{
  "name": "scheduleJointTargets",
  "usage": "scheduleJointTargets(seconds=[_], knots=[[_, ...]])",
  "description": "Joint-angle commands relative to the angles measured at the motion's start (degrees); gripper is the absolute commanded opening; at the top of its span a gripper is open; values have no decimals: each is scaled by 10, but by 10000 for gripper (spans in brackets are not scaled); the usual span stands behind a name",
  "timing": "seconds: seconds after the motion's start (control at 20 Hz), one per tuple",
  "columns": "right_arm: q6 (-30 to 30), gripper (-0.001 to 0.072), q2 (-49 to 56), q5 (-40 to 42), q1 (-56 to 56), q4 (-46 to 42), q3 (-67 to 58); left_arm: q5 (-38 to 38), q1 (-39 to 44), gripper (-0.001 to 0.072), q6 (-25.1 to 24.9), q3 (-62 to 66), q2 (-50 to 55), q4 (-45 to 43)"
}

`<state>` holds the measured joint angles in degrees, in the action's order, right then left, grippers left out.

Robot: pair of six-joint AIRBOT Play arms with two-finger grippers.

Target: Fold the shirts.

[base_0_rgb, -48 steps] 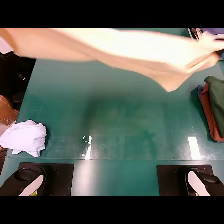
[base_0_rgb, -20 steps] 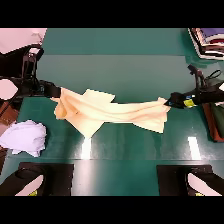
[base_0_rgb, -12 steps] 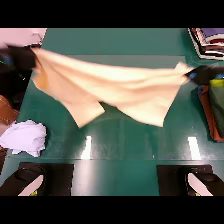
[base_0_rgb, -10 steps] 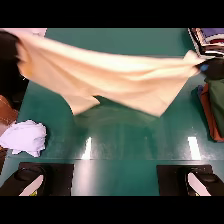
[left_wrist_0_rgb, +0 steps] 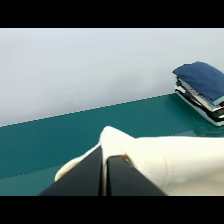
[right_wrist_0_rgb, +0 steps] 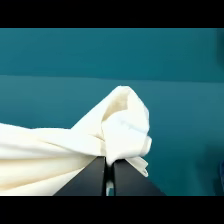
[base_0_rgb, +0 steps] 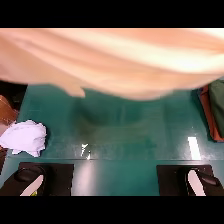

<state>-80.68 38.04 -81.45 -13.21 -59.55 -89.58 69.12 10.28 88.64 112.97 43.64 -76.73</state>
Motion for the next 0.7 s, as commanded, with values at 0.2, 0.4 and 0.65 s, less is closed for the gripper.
scheduleJointTargets(seconds=[0.2,0.4,0.65], knots=[[-74,17,186,-114,65,-3,-35,56,0,22,-10,-93,159,-26],[-82,17,396,-182,169,-35,-35,40,0,22,-6,-254,313,-17],[-49,17,584,-83,218,-34,-36,-59,0,23,-12,-292,449,-93]])
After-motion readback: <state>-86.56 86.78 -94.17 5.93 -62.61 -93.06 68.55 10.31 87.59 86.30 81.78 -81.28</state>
